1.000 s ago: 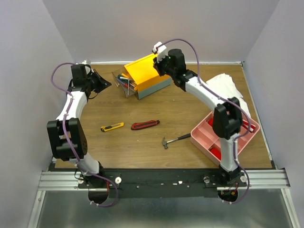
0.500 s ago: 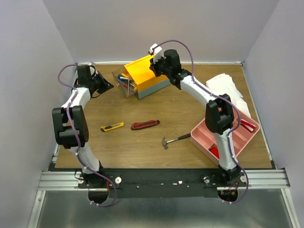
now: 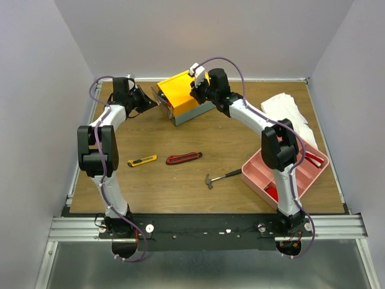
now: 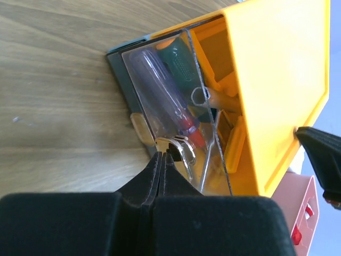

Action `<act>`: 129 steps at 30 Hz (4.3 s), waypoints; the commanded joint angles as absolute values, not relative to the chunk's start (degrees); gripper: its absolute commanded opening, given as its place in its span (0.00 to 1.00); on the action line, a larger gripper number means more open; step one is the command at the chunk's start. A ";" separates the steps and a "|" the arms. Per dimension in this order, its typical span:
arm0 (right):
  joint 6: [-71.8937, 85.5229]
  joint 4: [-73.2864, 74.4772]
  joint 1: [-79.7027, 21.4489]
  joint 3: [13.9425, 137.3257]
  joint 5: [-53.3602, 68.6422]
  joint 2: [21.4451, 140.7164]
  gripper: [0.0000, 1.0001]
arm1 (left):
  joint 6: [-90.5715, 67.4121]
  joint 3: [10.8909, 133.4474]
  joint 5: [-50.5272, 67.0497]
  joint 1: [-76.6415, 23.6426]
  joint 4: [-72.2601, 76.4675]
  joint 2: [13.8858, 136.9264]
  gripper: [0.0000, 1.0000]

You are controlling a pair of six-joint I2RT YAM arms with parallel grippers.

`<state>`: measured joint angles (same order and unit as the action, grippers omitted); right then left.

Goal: Sort the tools into containers

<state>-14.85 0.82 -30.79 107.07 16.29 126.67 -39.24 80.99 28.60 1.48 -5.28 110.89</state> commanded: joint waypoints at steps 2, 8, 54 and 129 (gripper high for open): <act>-15.65 7.56 -30.59 103.10 18.46 125.60 0.05 | -42.63 85.16 30.76 0.09 -2.81 114.96 0.00; -15.91 7.38 -30.76 102.04 18.28 125.24 0.05 | -43.59 87.54 30.85 -2.11 -1.50 117.33 0.02; -16.70 7.38 -31.03 99.32 17.05 124.89 0.05 | -48.34 87.10 20.04 -3.78 -11.85 120.33 0.43; -17.40 8.00 -31.55 100.46 16.08 126.12 0.06 | -43.34 78.85 10.46 1.21 -20.56 112.69 0.44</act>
<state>-17.08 -2.35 -31.03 101.84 16.78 123.70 -46.96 84.09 14.66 -3.44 -13.26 117.99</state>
